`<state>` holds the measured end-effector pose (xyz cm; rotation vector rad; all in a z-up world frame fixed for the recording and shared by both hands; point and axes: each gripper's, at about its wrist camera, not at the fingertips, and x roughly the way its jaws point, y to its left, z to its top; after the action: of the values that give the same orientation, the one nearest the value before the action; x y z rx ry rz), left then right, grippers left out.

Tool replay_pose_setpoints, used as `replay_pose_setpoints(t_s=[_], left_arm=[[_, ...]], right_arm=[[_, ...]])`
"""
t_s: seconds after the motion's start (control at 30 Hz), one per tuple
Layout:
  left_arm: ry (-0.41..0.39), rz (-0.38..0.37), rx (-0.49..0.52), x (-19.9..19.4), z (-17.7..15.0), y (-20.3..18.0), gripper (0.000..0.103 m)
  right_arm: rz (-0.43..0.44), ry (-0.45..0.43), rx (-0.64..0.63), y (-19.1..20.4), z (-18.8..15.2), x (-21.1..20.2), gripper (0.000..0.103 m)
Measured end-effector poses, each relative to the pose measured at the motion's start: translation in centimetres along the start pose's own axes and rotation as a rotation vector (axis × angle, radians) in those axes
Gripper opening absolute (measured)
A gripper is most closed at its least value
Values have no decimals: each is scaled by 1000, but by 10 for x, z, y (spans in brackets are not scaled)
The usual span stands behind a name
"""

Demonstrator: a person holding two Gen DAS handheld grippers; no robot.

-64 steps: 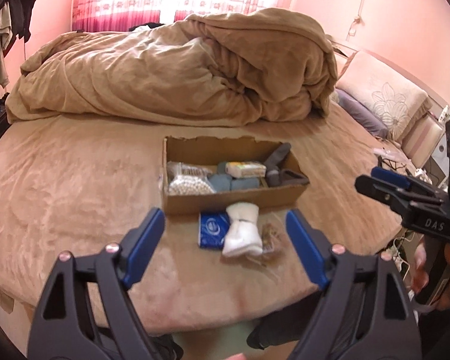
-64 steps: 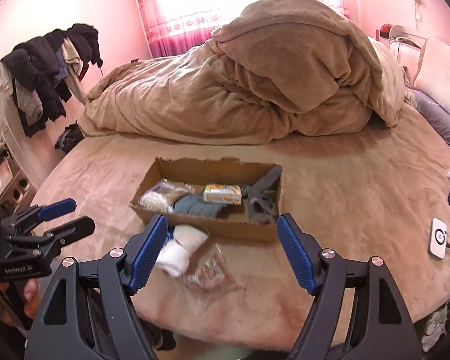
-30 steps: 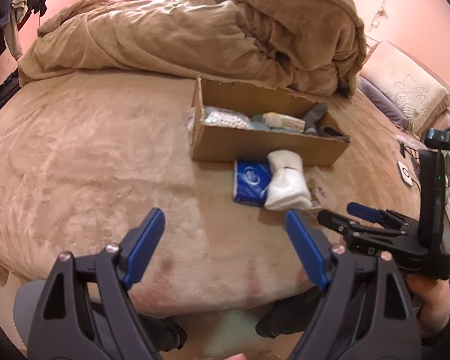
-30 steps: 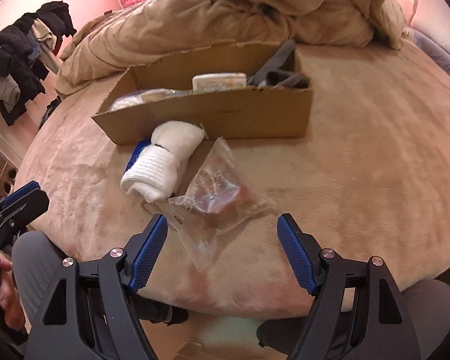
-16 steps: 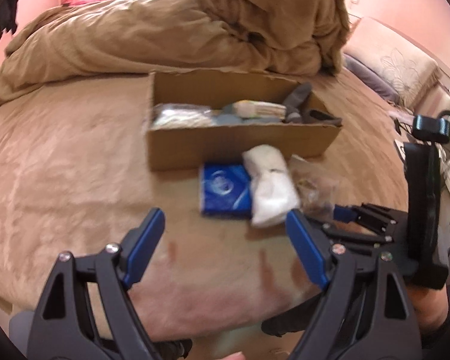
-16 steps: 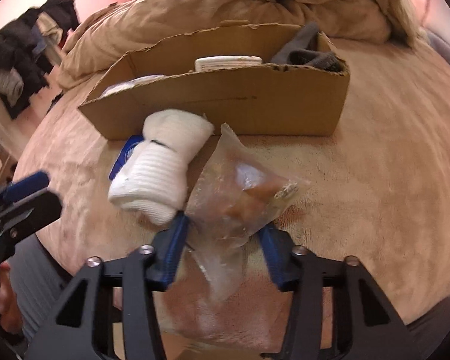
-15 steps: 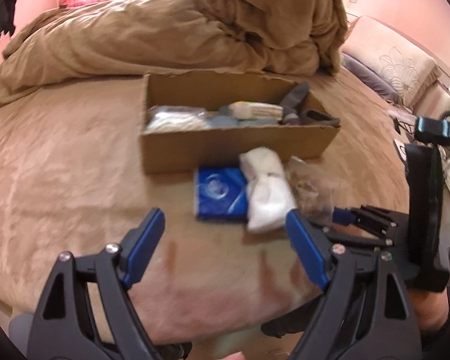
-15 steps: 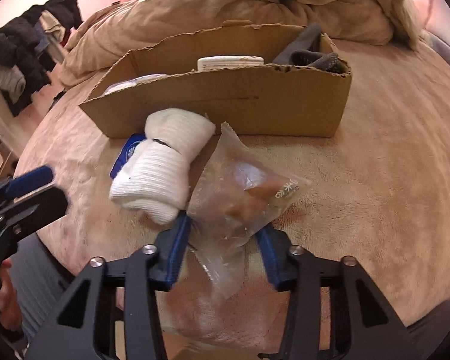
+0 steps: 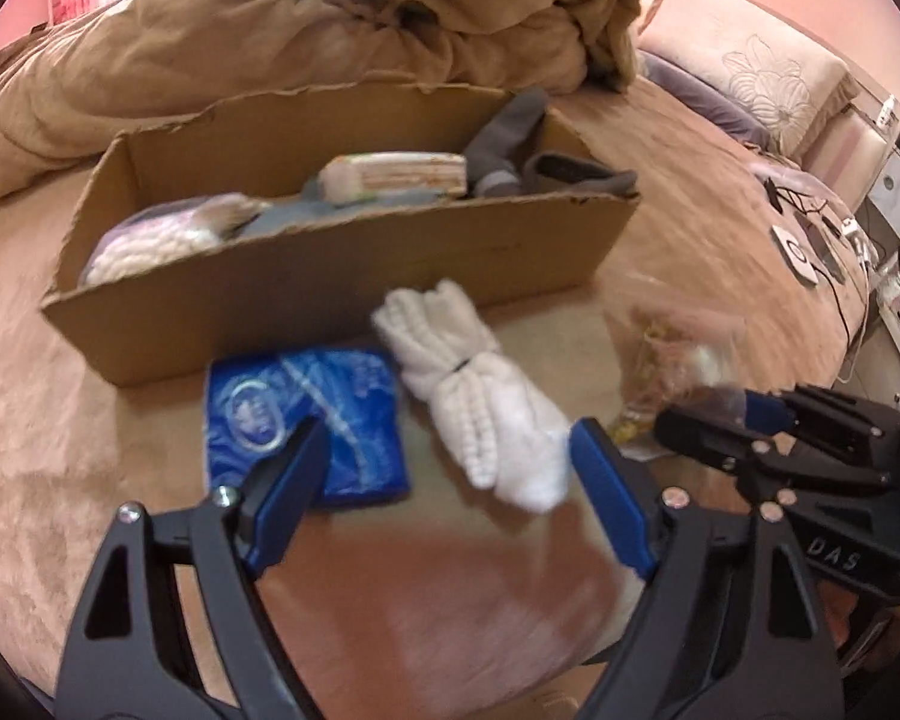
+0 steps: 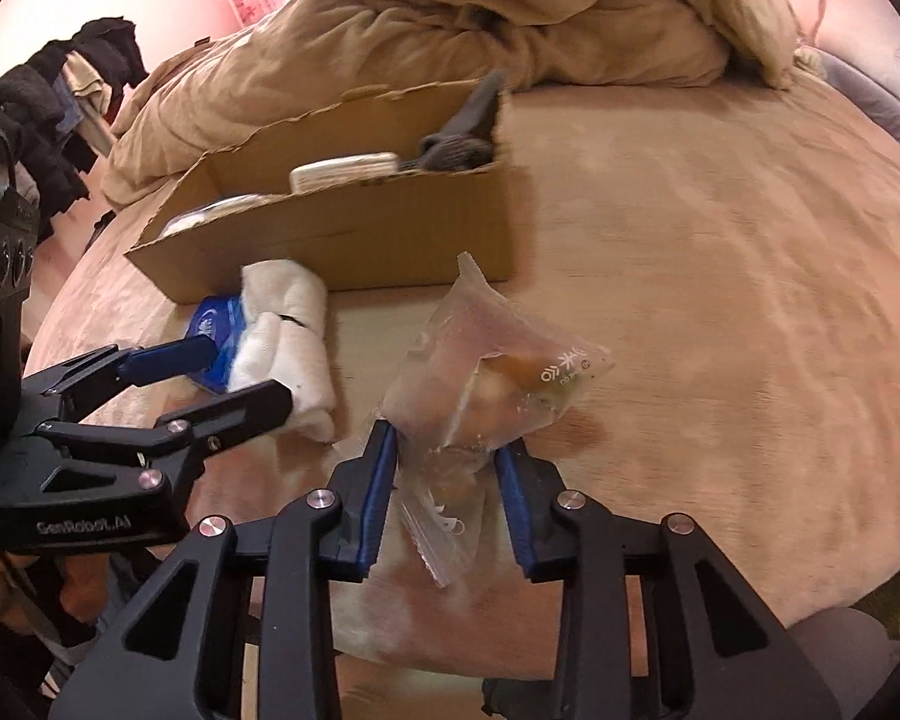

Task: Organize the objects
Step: 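Grasp the white sock roll with the left tool while the right tool grasps the snack bag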

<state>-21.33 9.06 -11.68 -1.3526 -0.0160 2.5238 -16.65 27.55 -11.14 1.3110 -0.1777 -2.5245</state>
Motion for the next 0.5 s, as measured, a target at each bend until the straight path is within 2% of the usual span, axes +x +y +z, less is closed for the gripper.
replay_pose_setpoints(t_s=[0.13,0.2,0.27,0.33,0.5], left_arm=[[-2,4,46,7,5,-16,81],[16,19,53,18,6,-19,72],[19,14,38,21,6,-16,52],[39,-20,16,24,7,-14,45],[30,-14,-6,11,-2,-13,34]], right_arm=[[-17,-15,21,-12,0,-8,35],[-28,-25,36,-18,0,-12,35],[-36,-36,51,-23,1,-18,35],[-43,-45,55,-26,2,-22,35],[-35,-72,54,-27,3,-38,35]])
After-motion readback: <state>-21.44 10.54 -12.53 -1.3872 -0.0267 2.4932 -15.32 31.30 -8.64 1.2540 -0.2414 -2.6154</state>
